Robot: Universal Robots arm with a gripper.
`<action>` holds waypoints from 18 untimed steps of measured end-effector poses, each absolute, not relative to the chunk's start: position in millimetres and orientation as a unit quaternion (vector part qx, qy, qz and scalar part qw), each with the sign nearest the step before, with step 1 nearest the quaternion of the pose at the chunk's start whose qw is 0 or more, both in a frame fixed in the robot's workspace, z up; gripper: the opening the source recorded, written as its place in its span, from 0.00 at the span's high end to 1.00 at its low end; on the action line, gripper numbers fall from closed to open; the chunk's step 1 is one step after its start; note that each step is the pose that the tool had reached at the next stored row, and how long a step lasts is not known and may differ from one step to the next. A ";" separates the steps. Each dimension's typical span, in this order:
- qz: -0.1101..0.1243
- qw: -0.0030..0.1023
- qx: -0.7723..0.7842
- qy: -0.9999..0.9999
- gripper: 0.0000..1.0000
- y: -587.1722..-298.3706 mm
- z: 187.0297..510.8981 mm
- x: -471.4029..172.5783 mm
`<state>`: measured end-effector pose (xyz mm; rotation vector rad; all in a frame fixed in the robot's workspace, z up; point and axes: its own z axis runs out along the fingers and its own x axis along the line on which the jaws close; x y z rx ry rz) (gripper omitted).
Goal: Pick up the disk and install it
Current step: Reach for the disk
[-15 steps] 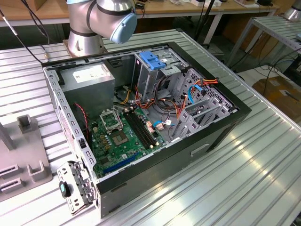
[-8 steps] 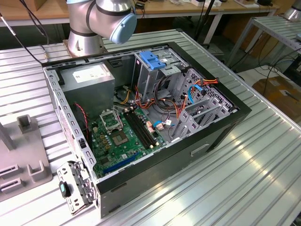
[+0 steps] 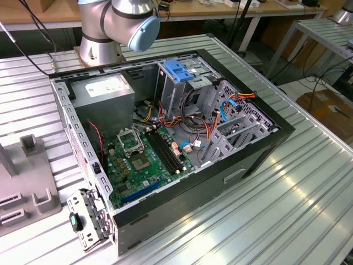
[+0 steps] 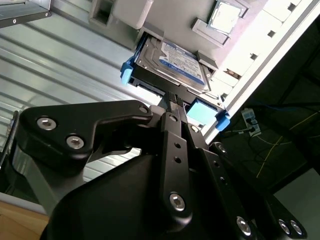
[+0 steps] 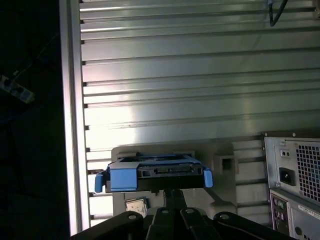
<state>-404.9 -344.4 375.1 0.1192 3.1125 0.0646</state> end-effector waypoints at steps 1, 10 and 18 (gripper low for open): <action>0.021 0.013 0.038 0.999 0.89 -344.4 375.1 -405.0; 0.020 0.004 0.038 0.999 0.89 -344.4 373.5 -405.0; 0.020 0.003 0.028 0.999 0.89 -344.0 368.5 -406.1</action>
